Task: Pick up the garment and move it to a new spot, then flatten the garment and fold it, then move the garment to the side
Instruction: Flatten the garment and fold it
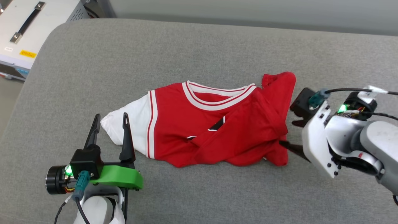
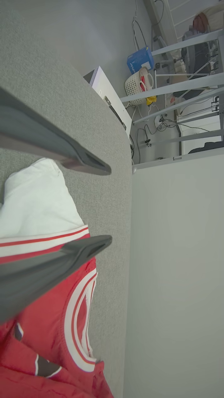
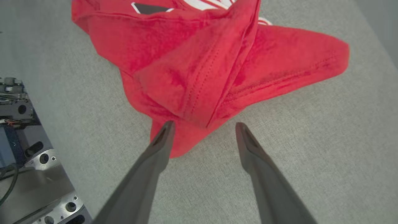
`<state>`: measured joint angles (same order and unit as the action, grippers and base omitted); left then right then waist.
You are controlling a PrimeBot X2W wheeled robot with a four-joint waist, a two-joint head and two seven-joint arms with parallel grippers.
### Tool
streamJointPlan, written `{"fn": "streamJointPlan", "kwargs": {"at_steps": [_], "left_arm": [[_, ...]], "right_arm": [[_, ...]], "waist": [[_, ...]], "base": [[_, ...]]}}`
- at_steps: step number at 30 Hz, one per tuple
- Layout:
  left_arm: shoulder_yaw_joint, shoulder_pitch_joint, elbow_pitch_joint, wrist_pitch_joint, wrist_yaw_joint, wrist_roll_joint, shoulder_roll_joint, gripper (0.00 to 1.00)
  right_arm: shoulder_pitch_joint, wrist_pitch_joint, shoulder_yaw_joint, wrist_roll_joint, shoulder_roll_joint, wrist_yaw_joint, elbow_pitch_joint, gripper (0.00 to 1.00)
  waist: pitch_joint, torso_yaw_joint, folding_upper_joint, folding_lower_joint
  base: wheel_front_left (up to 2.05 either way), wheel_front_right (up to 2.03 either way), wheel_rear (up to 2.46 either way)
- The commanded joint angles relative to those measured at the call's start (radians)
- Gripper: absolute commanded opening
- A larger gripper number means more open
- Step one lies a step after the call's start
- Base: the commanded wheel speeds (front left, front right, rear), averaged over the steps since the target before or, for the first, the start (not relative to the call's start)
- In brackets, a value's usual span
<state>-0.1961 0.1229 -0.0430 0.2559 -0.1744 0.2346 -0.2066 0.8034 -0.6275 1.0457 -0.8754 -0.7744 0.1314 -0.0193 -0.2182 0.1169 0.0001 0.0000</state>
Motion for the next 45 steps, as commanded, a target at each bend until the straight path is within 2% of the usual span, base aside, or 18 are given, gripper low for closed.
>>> {"fn": "streamJointPlan", "kwargs": {"at_steps": [1,9,13,14,16,25,31,38,45], "left_arm": [[0.012,-0.003,0.001,0.006,0.012,-0.016,0.017,1.0],[0.063,0.028,-0.013,0.006,0.069,-0.069,0.084,1.0],[0.089,0.033,-0.018,0.006,0.089,-0.089,0.105,1.0],[0.095,0.033,-0.019,0.006,0.093,-0.093,0.109,1.0],[0.111,0.029,-0.021,0.006,0.099,-0.1,0.115,1.0],[0.149,0.013,-0.033,0.006,0.127,-0.133,0.135,1.0],[0.159,-0.013,-0.043,0.006,0.136,-0.144,0.144,1.0],[0.169,-0.059,-0.052,0.006,0.137,-0.144,0.151,1.0],[0.171,-0.083,-0.059,0.006,0.14,-0.147,0.154,1.0]], "right_arm": [[0.026,-0.018,0.028,-0.014,0.006,-0.001,0.008,1.0],[0.053,-0.028,0.192,-0.018,0.066,-0.001,0.171,1.0],[0.036,0.002,0.223,-0.012,0.09,-0.001,0.223,1.0],[0.036,0.014,0.226,-0.013,0.093,-0.001,0.229,0.89],[0.053,0.063,0.228,-0.005,0.1,-0.001,0.238,0.0],[0.216,0.323,0.198,0.061,0.069,-0.001,0.303,0.0],[0.211,0.438,0.155,0.072,0.015,-0.001,0.326,0.0],[-0.008,0.52,0.099,0.045,-0.039,-0.001,0.319,0.0],[-0.292,0.578,0.007,0.006,-0.015,-0.001,0.358,0.0]], "waist": [[-0.031,0.018,-0.0001,0.0],[-0.088,0.046,-0.0001,0.0],[-0.095,0.05,-0.0001,0.0],[-0.094,0.047,-0.0001,0.0],[-0.087,0.038,-0.0001,0.0],[-0.03,-0.007,-0.0001,0.0],[0.01,-0.022,-0.0001,0.0],[0.054,-0.036,-0.0001,0.0],[0.08,-0.047,-0.0001,0.0]], "base": [[0.0,0.0,0.0],[0.0,0.0,0.0],[0.0,0.0,0.0],[0.0,0.0,0.0],[0.0,0.0,0.0],[0.0,0.0,0.0],[0.0,0.0,0.0],[0.0,0.0,0.0],[0.0,0.0,0.0]]}}
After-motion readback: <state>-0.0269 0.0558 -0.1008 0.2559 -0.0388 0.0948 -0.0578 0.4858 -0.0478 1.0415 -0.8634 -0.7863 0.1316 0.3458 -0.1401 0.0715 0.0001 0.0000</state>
